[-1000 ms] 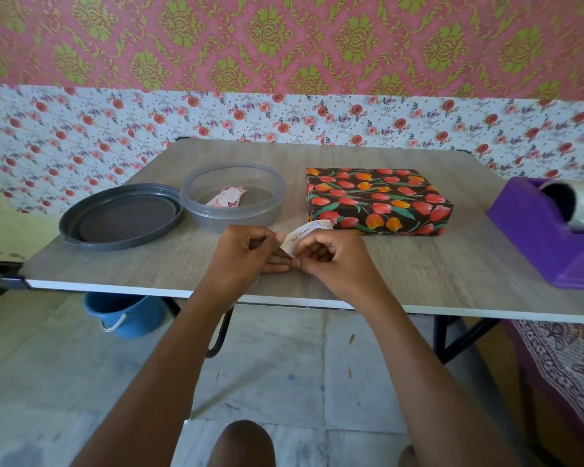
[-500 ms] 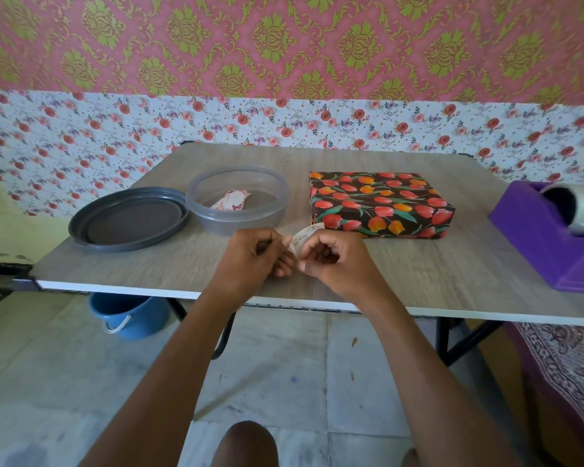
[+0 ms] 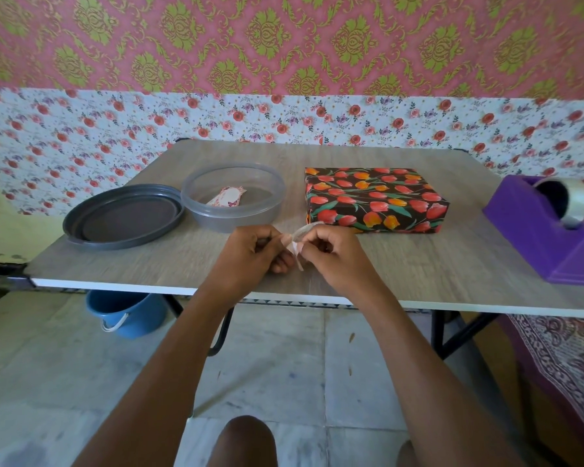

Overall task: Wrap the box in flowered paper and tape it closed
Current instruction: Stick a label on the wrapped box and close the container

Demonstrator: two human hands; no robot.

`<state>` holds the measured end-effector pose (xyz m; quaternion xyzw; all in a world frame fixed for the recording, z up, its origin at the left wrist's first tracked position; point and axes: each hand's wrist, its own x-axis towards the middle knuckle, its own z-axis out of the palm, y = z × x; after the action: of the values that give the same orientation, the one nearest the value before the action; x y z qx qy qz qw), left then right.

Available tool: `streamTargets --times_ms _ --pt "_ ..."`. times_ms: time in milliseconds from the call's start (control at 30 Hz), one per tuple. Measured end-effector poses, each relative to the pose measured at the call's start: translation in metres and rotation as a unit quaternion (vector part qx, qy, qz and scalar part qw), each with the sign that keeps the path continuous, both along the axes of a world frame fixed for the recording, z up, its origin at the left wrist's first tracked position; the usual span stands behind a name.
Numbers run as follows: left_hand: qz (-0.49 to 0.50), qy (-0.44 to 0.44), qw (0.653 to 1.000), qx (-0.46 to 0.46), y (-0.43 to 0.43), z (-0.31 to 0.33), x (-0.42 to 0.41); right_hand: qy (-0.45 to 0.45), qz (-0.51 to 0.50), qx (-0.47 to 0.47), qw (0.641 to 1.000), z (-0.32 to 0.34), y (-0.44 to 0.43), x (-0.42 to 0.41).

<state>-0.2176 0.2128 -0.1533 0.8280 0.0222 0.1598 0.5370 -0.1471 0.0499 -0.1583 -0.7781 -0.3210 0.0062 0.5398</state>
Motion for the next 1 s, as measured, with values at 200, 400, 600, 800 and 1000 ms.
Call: streamTargets --times_ms 200,400,600,800,1000 --pt "0.129 0.015 0.989 0.066 -0.002 -0.005 0.002 0.082 -0.074 0.092 0.990 0.000 -0.008 0.003" --pt "0.161 0.071 0.949 0.260 0.009 0.012 -0.001 0.124 -0.149 0.163 0.967 -0.003 -0.008 0.004" --pt "0.162 0.097 0.955 0.227 0.021 0.021 -0.011 0.126 -0.148 0.179 0.965 -0.002 -0.009 0.003" --pt "0.177 0.086 0.980 -0.019 0.021 0.027 -0.014 0.136 -0.152 0.190 0.960 -0.005 -0.009 0.007" --pt "0.218 -0.004 0.939 0.264 0.016 0.021 -0.016 0.138 -0.166 0.201 0.956 -0.006 -0.011 0.008"
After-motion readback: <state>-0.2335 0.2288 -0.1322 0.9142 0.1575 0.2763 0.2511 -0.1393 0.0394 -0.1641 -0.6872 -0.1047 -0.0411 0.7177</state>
